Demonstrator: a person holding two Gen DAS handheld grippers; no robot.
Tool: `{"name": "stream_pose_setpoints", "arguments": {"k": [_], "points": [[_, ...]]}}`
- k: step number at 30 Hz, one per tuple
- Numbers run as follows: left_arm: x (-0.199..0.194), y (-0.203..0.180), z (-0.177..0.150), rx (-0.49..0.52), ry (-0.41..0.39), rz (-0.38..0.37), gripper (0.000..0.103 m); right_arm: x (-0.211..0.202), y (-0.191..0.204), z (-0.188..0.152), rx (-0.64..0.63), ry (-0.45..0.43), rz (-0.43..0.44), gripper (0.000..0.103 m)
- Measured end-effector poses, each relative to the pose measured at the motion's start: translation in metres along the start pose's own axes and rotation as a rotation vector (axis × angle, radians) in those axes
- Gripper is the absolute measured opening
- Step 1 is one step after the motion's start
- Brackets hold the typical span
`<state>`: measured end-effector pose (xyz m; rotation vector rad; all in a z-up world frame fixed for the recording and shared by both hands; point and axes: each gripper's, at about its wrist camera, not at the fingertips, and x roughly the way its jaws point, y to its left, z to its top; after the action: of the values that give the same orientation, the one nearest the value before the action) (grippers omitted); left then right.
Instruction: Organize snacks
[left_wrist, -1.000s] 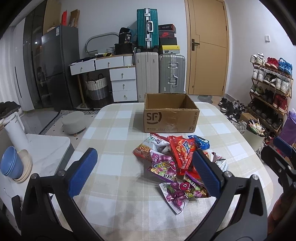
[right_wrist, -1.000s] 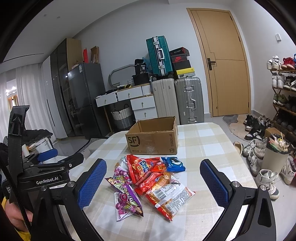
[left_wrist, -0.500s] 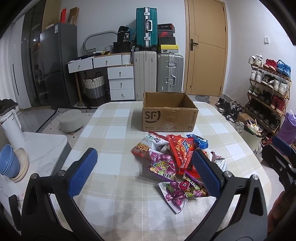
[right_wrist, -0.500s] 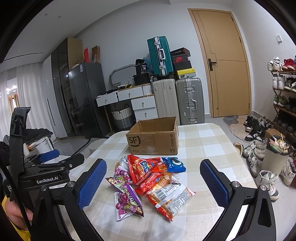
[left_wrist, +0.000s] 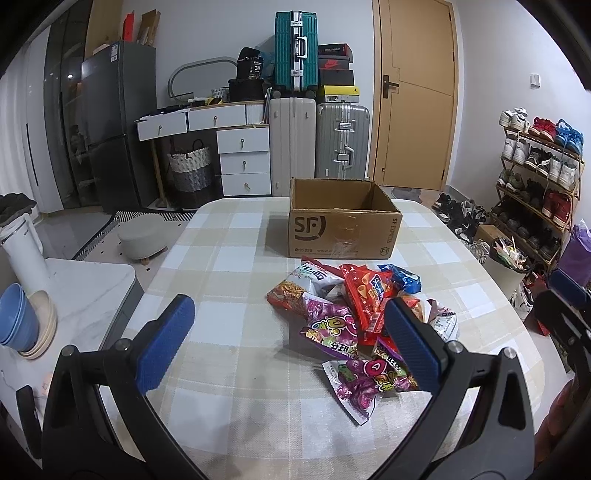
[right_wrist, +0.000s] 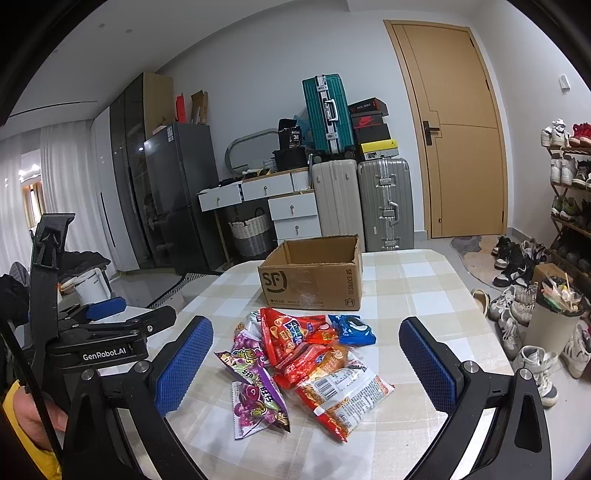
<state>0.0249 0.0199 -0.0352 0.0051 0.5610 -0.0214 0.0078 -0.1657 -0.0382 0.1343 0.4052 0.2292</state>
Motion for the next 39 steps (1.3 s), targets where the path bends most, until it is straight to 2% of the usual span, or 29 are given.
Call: {"name": "stream_pose_setpoints", "arguments": {"k": [10, 19, 26, 29, 36, 39], "points": [[0.012, 0.006, -0.006, -0.012, 0.021, 0.006, 0.102, 0.003, -0.009, -0.006, 0.019, 0.018, 0.002, 0.103], [0.034, 0.005, -0.014, -0.011, 0.072, -0.022, 0.102, 0.010, -0.020, -0.011, 0.026, 0.039, 0.000, 0.103], [0.072, -0.004, -0.033, -0.002, 0.162, -0.114, 0.102, 0.033, -0.038, -0.022, 0.052, 0.104, -0.005, 0.103], [0.094, -0.012, -0.042, -0.002, 0.226, -0.173, 0.102, 0.046, -0.045, -0.029, 0.064, 0.138, 0.004, 0.103], [0.149, -0.037, -0.063, 0.002, 0.352, -0.219, 0.101, 0.072, -0.060, -0.044, 0.090, 0.189, 0.017, 0.103], [0.167, -0.044, -0.069, -0.021, 0.384, -0.281, 0.101, 0.085, -0.068, -0.050, 0.108, 0.219, 0.024, 0.103]]}}
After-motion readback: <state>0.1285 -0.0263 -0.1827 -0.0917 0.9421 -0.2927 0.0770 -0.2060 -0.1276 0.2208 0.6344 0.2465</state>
